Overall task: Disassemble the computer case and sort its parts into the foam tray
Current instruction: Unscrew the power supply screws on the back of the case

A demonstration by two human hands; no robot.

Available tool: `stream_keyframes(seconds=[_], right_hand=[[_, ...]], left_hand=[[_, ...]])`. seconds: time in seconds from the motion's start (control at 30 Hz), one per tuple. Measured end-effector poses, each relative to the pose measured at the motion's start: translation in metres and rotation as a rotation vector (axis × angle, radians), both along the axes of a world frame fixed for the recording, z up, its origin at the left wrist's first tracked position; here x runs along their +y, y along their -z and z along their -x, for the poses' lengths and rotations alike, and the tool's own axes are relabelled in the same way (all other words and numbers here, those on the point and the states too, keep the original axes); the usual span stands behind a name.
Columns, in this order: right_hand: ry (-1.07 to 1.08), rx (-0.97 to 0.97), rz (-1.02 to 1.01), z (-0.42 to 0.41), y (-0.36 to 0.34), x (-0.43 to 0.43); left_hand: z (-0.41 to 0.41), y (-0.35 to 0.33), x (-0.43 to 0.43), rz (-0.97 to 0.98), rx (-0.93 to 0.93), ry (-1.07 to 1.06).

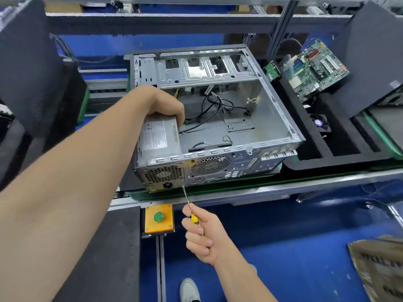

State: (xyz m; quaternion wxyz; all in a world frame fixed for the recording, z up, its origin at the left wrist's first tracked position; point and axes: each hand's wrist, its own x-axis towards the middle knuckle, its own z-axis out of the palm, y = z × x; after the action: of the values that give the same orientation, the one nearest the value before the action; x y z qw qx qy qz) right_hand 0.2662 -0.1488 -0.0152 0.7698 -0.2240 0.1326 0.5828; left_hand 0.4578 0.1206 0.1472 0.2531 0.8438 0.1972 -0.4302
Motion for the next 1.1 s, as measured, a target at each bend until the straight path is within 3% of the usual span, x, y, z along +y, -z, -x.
stream_keyframes(seconds=[0.13, 0.23, 0.37, 0.5, 0.6, 0.7, 0.77, 0.87, 0.97, 1.1], right_hand=[[0.021, -0.005, 0.044, 0.002, 0.000, 0.002], [-0.003, -0.200, 0.212, 0.000, -0.006, 0.003], [-0.003, -0.605, 0.605, 0.010, -0.017, 0.013], [-0.270, -1.361, 1.278, 0.019, -0.023, 0.031], [-0.301, -1.546, 1.466, 0.029, -0.019, 0.036], [-0.149, -1.445, 1.370, 0.027, -0.020, 0.032], [-0.046, -1.259, 1.244, 0.020, -0.024, 0.025], [-0.092, -0.951, 1.071, 0.013, -0.032, 0.022], [-0.067, -0.540, 0.775, 0.009, -0.029, 0.018], [0.014, -0.323, 0.394, 0.009, -0.019, 0.008]], left_hand=[[0.005, -0.002, -0.005, 0.018, -0.017, -0.019], [0.008, -0.005, -0.008, 0.027, -0.027, -0.044], [0.011, -0.008, -0.012, 0.021, -0.054, -0.033], [0.013, -0.009, -0.013, 0.018, -0.058, -0.026], [0.016, -0.010, -0.014, 0.017, -0.067, -0.025], [0.019, -0.011, -0.016, 0.009, -0.103, -0.008], [0.020, -0.012, -0.017, -0.003, -0.128, 0.011], [0.022, -0.013, -0.019, -0.032, -0.173, 0.032], [0.024, -0.014, -0.021, -0.071, -0.196, 0.031], [0.023, -0.014, -0.021, -0.082, -0.220, 0.028]])
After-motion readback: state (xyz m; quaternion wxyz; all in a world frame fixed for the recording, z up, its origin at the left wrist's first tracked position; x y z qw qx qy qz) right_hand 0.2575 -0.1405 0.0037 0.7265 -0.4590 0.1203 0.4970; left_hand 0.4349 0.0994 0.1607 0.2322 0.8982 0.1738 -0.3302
